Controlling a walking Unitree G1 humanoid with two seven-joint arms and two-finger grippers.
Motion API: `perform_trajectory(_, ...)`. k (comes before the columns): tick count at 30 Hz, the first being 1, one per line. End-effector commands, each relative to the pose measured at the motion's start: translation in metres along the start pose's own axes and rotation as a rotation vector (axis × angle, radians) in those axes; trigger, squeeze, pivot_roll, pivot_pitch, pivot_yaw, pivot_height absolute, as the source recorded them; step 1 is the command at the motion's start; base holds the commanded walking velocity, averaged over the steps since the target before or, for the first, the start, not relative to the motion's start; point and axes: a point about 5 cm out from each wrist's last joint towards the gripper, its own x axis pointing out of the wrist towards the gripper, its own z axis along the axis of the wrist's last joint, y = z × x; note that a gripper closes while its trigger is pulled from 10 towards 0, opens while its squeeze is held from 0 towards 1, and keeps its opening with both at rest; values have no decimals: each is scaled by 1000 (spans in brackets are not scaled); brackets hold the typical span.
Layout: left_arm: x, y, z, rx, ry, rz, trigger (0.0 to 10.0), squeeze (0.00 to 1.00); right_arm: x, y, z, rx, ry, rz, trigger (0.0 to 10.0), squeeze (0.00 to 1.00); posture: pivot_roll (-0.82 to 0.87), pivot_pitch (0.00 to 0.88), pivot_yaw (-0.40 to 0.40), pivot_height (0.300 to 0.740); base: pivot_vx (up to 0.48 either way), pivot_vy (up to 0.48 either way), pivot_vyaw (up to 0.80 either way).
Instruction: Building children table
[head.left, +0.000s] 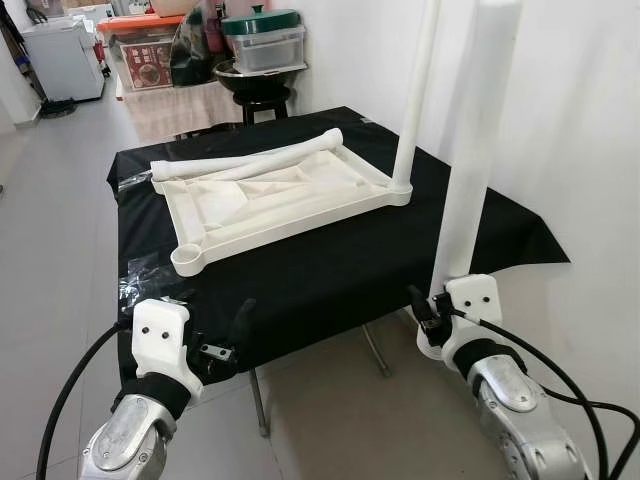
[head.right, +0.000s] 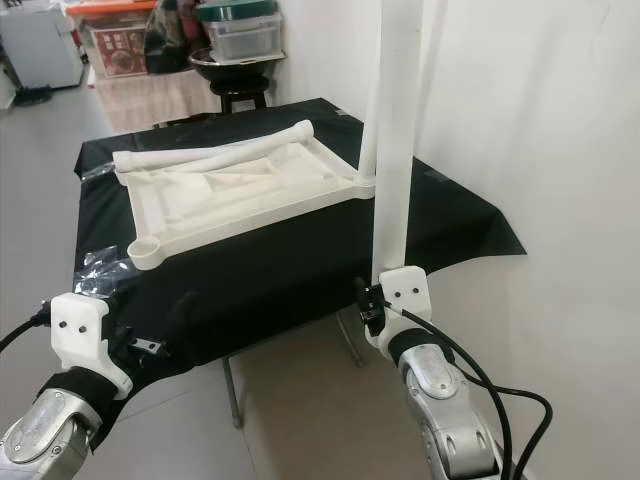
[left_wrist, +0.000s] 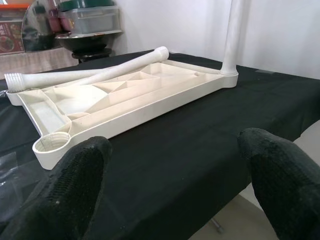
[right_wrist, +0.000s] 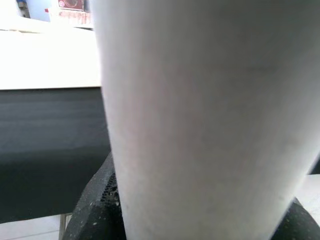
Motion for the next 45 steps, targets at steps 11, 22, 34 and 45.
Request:
perform_trajectory(11, -4, -3, -8, 76, 31, 76, 10000, 0, 4, 7, -2, -12, 0, 2, 10000, 0, -54, 0, 31, 740, 0, 0, 0)
perform_trajectory(22, -6, -5, -22, 38, 48, 112, 10000, 0, 16, 9, 5, 36, -23, 4, 10000, 0, -44, 0, 32, 740, 0, 0, 0)
perform_trajectory(34, -2, -7, -19, 29, 23, 99, 10000, 0, 15, 6, 2, -2, -11, -2, 10000, 0, -63, 0, 42, 740, 0, 0, 0)
perform_trajectory(45, 3, -12, -4, 0, -37, 84, 10000, 0, 12, 1, 17, 22, -62, -3, 10000, 0, -96, 0, 58, 740, 0, 0, 0)
